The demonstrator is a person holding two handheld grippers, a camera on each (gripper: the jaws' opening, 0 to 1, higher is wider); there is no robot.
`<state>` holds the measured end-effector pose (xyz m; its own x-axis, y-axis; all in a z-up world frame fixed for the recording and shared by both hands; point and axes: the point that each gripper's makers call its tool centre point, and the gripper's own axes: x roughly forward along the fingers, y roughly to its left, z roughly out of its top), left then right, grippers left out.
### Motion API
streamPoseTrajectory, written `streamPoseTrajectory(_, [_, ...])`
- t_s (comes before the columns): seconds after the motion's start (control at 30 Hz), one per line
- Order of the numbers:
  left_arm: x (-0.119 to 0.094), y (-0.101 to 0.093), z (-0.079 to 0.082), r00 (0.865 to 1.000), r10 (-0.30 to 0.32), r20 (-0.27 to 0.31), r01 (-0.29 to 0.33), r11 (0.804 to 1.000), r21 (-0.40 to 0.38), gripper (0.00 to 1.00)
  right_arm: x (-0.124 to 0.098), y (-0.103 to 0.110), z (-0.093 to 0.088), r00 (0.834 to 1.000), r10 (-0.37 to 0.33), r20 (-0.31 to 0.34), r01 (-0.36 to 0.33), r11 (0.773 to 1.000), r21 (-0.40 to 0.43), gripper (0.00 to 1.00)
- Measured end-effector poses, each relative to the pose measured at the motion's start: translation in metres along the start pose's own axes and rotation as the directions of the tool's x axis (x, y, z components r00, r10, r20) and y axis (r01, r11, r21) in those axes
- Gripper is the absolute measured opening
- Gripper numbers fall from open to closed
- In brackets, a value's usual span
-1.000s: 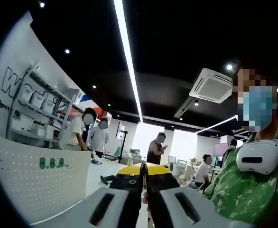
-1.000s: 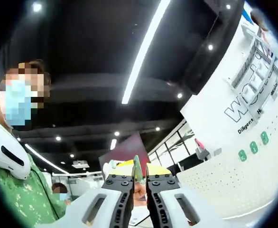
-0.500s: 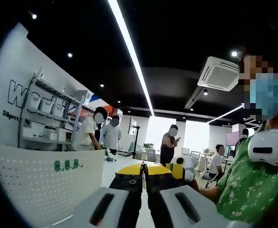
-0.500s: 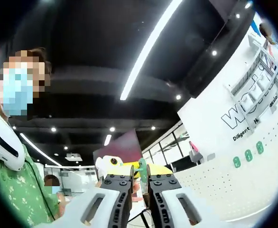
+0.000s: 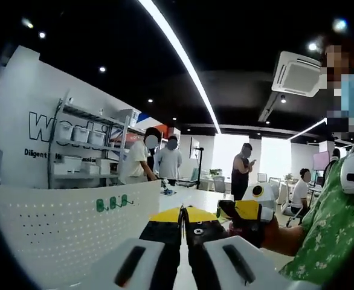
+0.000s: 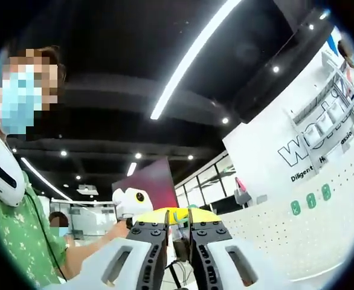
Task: Insert the hook assembly into the mounting plate slot until the hook locks in place.
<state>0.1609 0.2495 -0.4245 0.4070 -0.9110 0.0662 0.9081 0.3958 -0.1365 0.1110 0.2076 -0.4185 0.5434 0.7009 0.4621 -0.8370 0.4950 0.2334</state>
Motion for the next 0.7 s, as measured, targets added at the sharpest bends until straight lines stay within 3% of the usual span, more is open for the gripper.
streamPoseTrajectory(0.27, [0.005,0.015,-0.011,0.992,0.117,-0.050,-0.114,0.992,0.057,0.02,0.004,-0.016,-0.013,0.993,-0.087,-0.082,0.078,0.991,-0.107,0.12])
streamPoseTrajectory(0.43, [0.007,0.018,-0.014,0.988,0.147,-0.058,-0.143,0.988,0.063,0.02,0.005,-0.028,-0.024,0.975,-0.169,-0.147,0.136,0.968,-0.213,0.11])
streamPoseTrajectory(0.53, [0.009,0.020,-0.016,0.983,0.172,-0.063,-0.168,0.983,0.073,0.02,0.009,-0.027,-0.027,0.972,-0.173,-0.159,0.133,0.963,-0.235,0.11])
streamPoseTrajectory(0.7, [0.012,0.020,-0.021,0.979,0.193,-0.072,-0.187,0.979,0.081,0.02,0.012,-0.034,-0.032,0.955,-0.227,-0.189,0.161,0.936,-0.315,0.10])
